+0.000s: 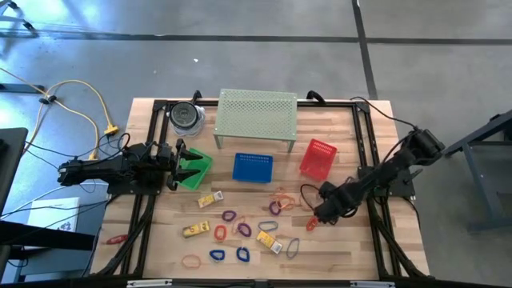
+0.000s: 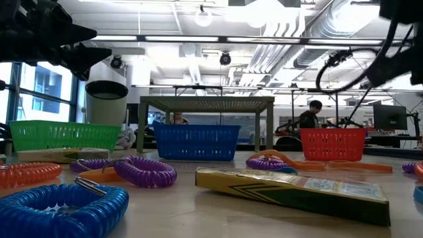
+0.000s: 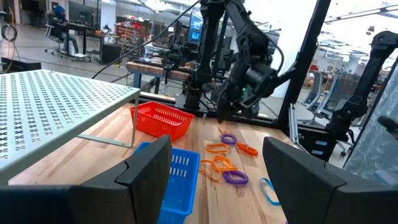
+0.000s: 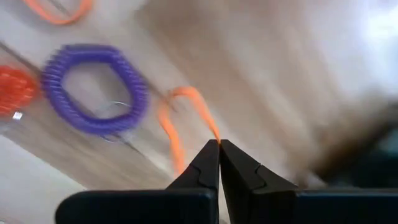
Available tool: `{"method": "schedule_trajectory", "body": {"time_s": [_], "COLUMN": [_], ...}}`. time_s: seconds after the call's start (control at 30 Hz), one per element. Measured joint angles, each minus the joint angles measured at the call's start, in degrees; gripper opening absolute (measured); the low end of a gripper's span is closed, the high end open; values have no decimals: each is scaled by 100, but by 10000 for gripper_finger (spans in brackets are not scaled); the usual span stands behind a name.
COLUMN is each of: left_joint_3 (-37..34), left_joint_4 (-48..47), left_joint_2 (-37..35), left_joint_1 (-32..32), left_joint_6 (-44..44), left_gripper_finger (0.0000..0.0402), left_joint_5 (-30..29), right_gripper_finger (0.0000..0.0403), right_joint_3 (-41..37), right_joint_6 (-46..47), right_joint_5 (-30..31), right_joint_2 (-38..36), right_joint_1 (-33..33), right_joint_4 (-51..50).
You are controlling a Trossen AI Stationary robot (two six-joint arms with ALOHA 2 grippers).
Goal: Pick & Place Office Desk Supplies
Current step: Put the orange rubber band into the red bin
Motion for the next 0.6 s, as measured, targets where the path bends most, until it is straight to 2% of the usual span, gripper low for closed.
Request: {"method": "schedule_trajectory", "body": {"time_s": [0.23,0.6], "left_joint_3": [0,-1], "left_joint_4": [-4,-33], "left_joint_2": [1,1], "left_joint_1": [2,0], "left_joint_6": [-141,-115], "left_gripper_finger": [246,246], "left_joint_5": [1,1], "right_gripper_finger": [2,2], "right_joint_3": [1022,2248], "right_joint_6": [-210,-959], "right_joint_5": [776,2799], "right_joint_2": [-16,-29], "right_joint_1": [43,265], "right_joint_4": [-700,-1161]}}
